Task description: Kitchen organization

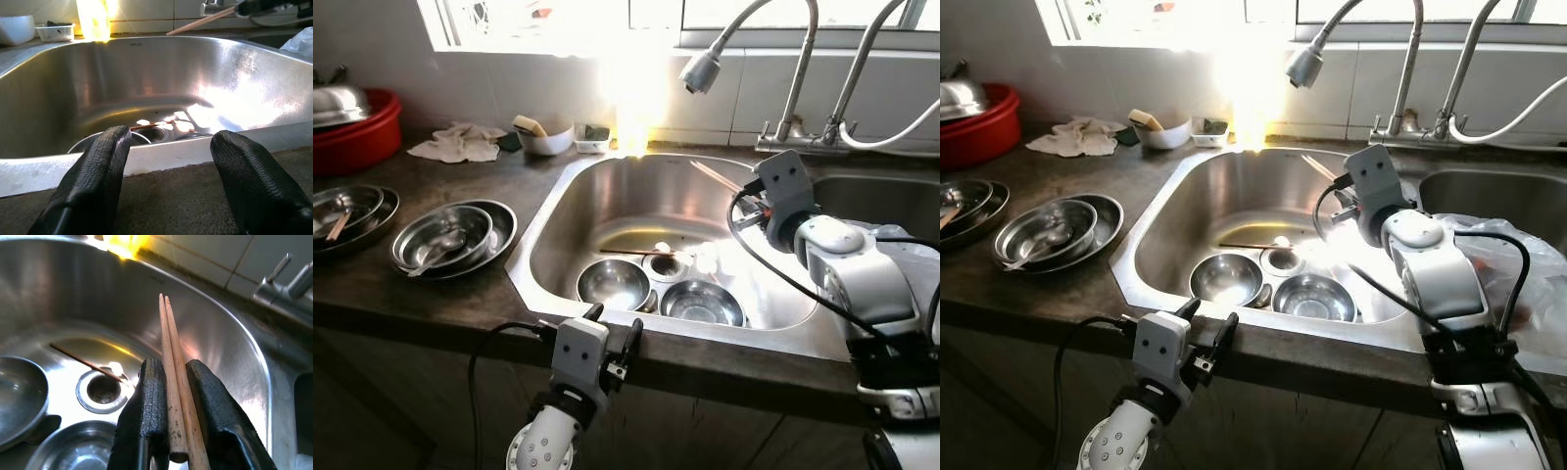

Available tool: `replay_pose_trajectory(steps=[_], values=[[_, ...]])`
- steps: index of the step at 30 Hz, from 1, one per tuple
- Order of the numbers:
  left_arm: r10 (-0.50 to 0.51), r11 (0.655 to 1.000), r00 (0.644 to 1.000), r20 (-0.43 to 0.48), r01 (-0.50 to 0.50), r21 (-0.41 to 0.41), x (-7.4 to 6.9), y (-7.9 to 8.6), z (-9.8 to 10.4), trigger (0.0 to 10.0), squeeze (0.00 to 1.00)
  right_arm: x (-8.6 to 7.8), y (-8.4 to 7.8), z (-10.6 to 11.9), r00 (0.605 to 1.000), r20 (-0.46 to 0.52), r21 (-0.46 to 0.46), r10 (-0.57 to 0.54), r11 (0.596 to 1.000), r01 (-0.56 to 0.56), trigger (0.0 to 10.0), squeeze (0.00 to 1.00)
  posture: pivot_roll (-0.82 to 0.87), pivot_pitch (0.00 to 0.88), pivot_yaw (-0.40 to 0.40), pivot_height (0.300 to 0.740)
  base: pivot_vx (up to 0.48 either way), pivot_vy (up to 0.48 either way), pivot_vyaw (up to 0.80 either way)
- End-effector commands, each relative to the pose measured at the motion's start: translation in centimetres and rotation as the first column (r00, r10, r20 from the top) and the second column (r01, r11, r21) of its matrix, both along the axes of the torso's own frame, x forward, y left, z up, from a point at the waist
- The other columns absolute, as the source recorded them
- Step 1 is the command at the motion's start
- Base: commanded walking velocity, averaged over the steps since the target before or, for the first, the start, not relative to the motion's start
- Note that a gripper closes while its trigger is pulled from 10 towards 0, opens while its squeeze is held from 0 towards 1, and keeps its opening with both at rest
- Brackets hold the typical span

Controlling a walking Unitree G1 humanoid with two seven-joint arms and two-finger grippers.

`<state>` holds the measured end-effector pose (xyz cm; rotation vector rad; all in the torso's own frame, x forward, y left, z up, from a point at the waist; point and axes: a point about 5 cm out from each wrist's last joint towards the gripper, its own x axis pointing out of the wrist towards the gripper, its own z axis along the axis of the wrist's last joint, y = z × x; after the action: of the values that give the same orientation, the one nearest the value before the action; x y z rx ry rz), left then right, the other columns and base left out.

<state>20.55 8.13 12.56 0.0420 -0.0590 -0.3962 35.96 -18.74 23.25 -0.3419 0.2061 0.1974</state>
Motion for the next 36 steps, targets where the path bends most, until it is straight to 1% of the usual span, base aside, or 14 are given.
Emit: replay_pose_trajectory(steps=[1, 5, 8, 10, 11, 13, 17, 18, 20, 24, 25, 31, 35, 36], values=[[-0.005, 1.0, 0.999, -0.045, 0.006, 0.022, -0.3, 0.0, -0.6, 10.0, 0.0, 0.9, -0.1, -0.2, 0.999, -0.034, -0.015, -0.019, 1.0, 0.018, 10.0, 0.0, 0.02, 0.115, -0.009, 0.74, 0.0, 0.0, 0.0], [-0.006, 1.0, 0.999, -0.044, 0.007, 0.021, -0.4, -0.1, -0.5, 10.0, 0.0, 1.4, 0.0, -0.6, 0.998, -0.059, -0.028, -0.017, 0.999, 0.015, 10.0, 0.0, 0.03, 0.122, -0.011, 0.74, 0.0, 0.0, 0.0], [-0.006, 1.0, 0.999, -0.044, 0.007, 0.021, -0.4, -0.1, -0.5, 10.0, 0.0, 1.4, 0.0, -0.6, 0.998, -0.059, -0.028, -0.017, 0.999, 0.015, 10.0, 0.0, 0.03, 0.122, -0.011, 0.74, 0.0, 0.0, 0.0], [-0.008, 1.0, 0.999, -0.044, 0.009, 0.018, -0.7, -0.1, -0.4, 10.0, 0.0, 2.0, 0.4, -2.1, 0.993, -0.117, -0.053, -0.005, 0.999, -0.001, 10.0, 0.0, 0.03, 0.137, -0.016, 0.74, 0.0, 0.0, 0.0], [-0.008, 1.0, 0.999, -0.044, 0.009, 0.018, -0.7, -0.1, -0.4, 10.0, 0.0, 2.0, 0.4, -2.1, 0.993, -0.117, -0.053, -0.005, 0.999, -0.001, 10.0, 0.0, 0.03, 0.137, -0.016, 0.74, 0.0, 0.0, 0.0], [-0.008, 1.0, 0.999, -0.047, 0.009, 0.015, -0.9, -0.2, -0.3, 10.0, 0.0, 2.3, 0.7, -3.5, 0.985, -0.172, -0.067, -0.001, 0.998, -0.011, 10.0, 0.0, 0.04, 0.14, -0.022, 0.74, 0.0, 0.0, 0.0], [-0.007, 1.0, 0.999, -0.05, 0.007, 0.014, -1.0, -0.2, -0.3, 10.0, 0.0, 2.6, 0.6, -4.1, 0.981, -0.192, -0.086, -0.008, 0.996, -0.009, 10.0, 0.0, 0.04, 0.14, -0.022, 0.74, 0.0, 0.0, 0.0], [-0.007, 1.0, 0.999, -0.051, 0.007, 0.013, -1.0, -0.3, -0.3, 10.0, 0.0, 2.6, 0.6, -4.1, 0.982, -0.191, -0.082, -0.005, 0.997, -0.011, 10.0, 1.0, 0.04, 0.138, -0.023, 0.74, 0.0, 0.0, 0.0], [-0.009, 1.0, 0.999, -0.054, 0.01, 0.013, -1.0, -0.3, -0.3, 10.0, 0.0, 2.8, 0.6, -4.0, 0.984, -0.176, -0.064, -0.005, 0.998, -0.007, 10.0, 1.0, 0.04, 0.134, -0.02, 0.74, 0.0, 0.0, 0.0], [-0.01, 1.0, 0.998, -0.054, 0.011, 0.013, -1.0, -0.3, -0.3, 10.0, 0.0, 2.9, 0.6, -3.8, 0.986, -0.169, -0.06, -0.008, 0.998, -0.002, 10.0, 1.0, 0.03, 0.13, -0.02, 0.74, 0.0, 0.0, 0.0], [-0.011, 1.0, 0.998, -0.054, 0.012, 0.013, -0.9, -0.3, -0.4, 10.0, 0.0, 3.0, 0.5, -3.6, 0.988, -0.152, -0.056, -0.015, 0.998, 0.007, 10.0, 1.0, 0.03, 0.122, -0.019, 0.74, 0.0, 0.0, 0.0], [-0.011, 1.0, 0.999, -0.052, 0.012, 0.017, -0.7, -0.3, -0.4, 10.0, 0.0, 2.7, 0.6, -3.5, 0.991, -0.13, -0.049, -0.022, 0.999, 0.015, 10.0, 1.0, 0.03, 0.109, -0.018, 0.74, 0.0, 0.0, 0.0], [-0.009, 1.0, 0.999, -0.051, 0.01, 0.019, -0.5, -0.2, -0.5, 10.0, 0.0, 2.2, 0.5, -3.7, 0.993, -0.103, -0.035, -0.048, 0.998, 0.044, 10.0, 1.0, 0.03, 0.094, -0.015, 0.74, 0.0, 0.0, 0.0], [-0.009, 1.0, 0.999, -0.05, 0.01, 0.02, -0.4, -0.2, -0.5, 10.0, 0.0, 2.1, 0.4, -3.5, 0.995, -0.076, -0.022, -0.056, 0.998, 0.055, 10.0, 0.58, 0.03, 0.087, -0.014, 0.74, 0.0, 0.0, 0.0]])
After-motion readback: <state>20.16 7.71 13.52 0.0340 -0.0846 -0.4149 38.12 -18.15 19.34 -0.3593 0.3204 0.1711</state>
